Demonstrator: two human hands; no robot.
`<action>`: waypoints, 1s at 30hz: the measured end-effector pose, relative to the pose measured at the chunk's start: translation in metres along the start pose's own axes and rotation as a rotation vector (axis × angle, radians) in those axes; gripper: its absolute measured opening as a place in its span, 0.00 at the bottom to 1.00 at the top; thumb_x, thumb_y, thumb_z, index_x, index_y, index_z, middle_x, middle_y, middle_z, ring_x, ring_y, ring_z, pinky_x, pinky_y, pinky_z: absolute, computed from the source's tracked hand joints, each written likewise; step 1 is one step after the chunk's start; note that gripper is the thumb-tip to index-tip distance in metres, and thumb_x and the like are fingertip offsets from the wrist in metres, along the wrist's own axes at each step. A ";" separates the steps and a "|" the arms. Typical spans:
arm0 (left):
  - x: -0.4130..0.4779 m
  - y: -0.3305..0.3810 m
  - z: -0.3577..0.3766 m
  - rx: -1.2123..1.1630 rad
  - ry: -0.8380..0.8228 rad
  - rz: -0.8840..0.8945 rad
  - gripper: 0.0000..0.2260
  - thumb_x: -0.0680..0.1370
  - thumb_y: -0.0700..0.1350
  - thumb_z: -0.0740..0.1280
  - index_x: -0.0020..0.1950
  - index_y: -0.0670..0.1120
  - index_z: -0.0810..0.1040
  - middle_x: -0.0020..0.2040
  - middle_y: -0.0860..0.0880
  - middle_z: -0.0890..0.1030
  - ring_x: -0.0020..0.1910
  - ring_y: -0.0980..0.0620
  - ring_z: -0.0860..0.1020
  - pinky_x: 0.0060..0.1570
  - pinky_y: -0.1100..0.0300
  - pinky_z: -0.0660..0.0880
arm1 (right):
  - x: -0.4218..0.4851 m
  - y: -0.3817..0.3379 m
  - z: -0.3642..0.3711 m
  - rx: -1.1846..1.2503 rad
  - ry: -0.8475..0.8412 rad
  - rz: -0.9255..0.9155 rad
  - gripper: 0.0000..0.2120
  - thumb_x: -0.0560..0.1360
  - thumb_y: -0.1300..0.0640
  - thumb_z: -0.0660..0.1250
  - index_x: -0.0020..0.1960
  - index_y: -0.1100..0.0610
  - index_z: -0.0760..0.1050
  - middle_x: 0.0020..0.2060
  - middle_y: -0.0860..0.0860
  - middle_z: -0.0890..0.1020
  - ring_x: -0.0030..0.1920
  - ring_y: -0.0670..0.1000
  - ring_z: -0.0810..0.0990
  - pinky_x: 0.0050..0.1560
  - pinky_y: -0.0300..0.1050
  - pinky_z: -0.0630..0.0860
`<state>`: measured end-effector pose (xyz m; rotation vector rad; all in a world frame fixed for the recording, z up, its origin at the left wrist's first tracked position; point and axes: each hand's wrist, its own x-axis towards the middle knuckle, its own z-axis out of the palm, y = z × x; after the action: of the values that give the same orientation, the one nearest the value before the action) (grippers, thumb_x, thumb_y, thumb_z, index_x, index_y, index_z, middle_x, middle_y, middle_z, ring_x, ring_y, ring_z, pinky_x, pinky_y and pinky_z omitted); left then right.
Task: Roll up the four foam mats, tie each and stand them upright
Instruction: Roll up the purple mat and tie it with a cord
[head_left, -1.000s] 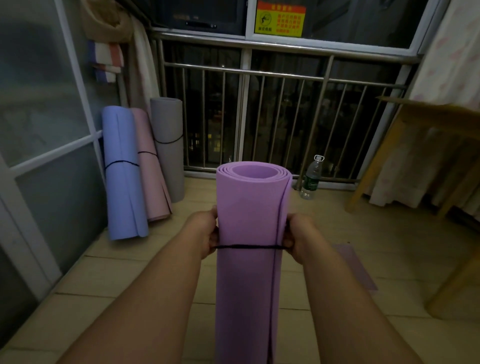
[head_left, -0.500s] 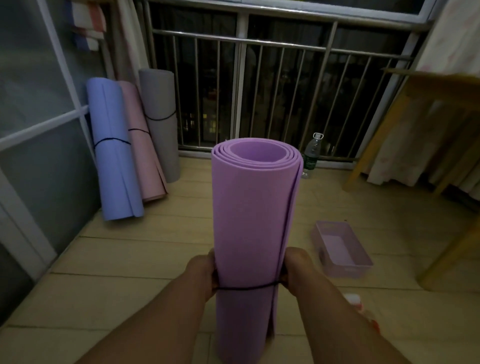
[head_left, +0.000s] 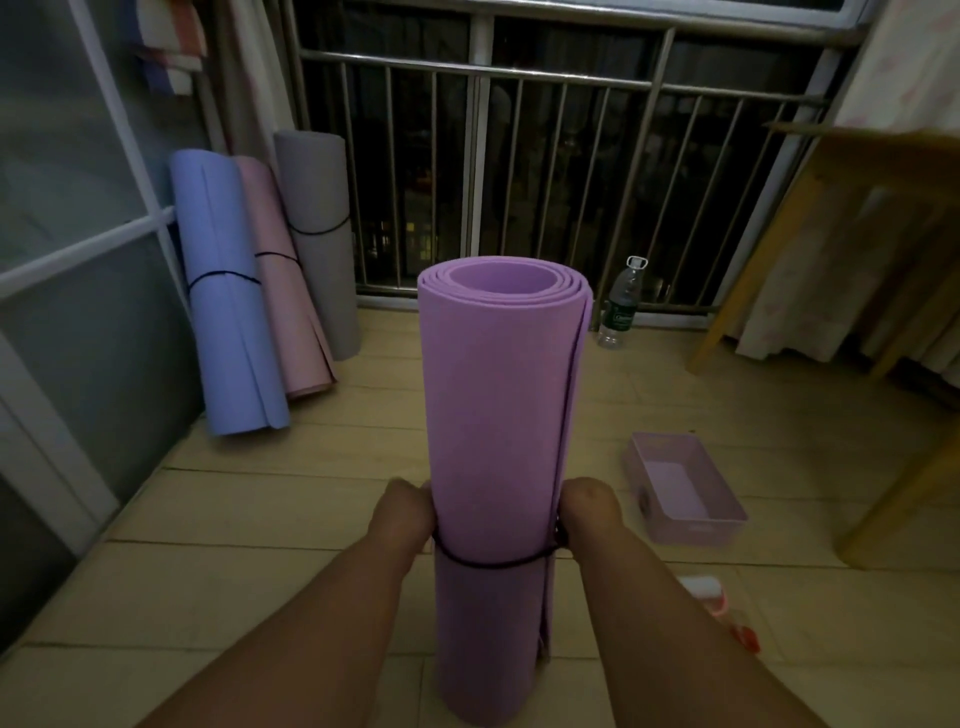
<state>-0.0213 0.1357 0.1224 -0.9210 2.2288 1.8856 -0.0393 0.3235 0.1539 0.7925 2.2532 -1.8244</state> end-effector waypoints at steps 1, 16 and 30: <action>-0.007 0.005 -0.005 0.018 -0.005 0.040 0.08 0.78 0.43 0.63 0.55 0.40 0.72 0.47 0.37 0.81 0.41 0.44 0.78 0.42 0.53 0.76 | 0.001 -0.002 0.000 -0.059 0.018 -0.059 0.08 0.76 0.63 0.61 0.44 0.58 0.79 0.49 0.59 0.82 0.46 0.57 0.79 0.54 0.50 0.77; -0.051 0.028 -0.050 -0.038 -0.483 0.215 0.36 0.67 0.42 0.78 0.70 0.57 0.64 0.62 0.59 0.76 0.55 0.61 0.75 0.44 0.64 0.72 | -0.028 -0.013 0.016 0.098 -0.214 -0.334 0.26 0.70 0.71 0.56 0.56 0.50 0.83 0.49 0.46 0.86 0.52 0.50 0.82 0.55 0.51 0.80; -0.070 0.119 -0.051 -0.211 -0.187 0.574 0.24 0.71 0.56 0.72 0.63 0.53 0.69 0.56 0.55 0.79 0.51 0.61 0.78 0.51 0.62 0.75 | -0.057 -0.084 0.001 0.380 -0.441 -0.608 0.28 0.70 0.69 0.67 0.67 0.51 0.71 0.62 0.49 0.78 0.56 0.47 0.80 0.52 0.47 0.79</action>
<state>-0.0064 0.1232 0.2677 -0.0929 2.3770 2.3467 -0.0310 0.2941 0.2504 -0.3082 1.9983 -2.4180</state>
